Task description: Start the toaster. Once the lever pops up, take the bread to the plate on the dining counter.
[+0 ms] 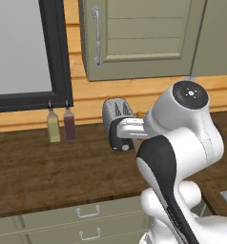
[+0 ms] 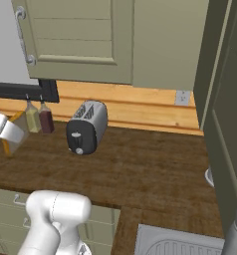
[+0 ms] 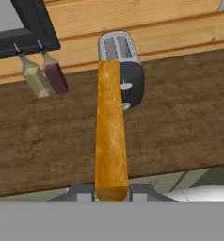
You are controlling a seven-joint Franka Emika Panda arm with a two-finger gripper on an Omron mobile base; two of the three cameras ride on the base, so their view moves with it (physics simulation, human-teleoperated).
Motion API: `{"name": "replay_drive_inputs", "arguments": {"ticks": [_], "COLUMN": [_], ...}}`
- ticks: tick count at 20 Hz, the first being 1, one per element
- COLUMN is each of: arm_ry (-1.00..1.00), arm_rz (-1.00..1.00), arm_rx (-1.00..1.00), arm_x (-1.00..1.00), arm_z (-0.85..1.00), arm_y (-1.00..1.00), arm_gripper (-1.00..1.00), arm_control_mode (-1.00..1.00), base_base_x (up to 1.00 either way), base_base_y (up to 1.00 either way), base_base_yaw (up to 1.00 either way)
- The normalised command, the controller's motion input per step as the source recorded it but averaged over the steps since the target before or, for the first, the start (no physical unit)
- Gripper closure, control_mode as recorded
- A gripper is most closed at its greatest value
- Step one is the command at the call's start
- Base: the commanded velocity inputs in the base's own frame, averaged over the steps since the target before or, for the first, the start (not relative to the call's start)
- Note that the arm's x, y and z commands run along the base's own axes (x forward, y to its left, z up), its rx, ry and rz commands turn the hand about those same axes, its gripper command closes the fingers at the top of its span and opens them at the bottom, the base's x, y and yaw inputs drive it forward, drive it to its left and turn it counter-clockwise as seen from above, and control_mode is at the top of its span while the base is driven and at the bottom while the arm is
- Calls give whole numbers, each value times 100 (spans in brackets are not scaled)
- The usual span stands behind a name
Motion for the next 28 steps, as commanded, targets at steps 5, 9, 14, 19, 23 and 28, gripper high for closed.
{"name": "replay_drive_inputs", "arguments": {"ticks": [5,9,14,19,23,28], "arm_ry": [0,0,0,0,0,0], "arm_rz": [0,0,0,0,0,0], "arm_rx": [0,0,0,0,0,0], "arm_x": [-4,0,0,0,0,0], "arm_z": [0,0,0,0,0,0], "arm_y": [0,0,0,0,0,0], "arm_gripper": [100,100,100,100,100,100], "arm_control_mode": [-100,100,100,100,100,100], "base_base_x": [0,-8,0,-10,-10,-9], "base_base_y": [0,1,10,1,0,0], "base_base_yaw": [0,17,69,100,100,100]}}
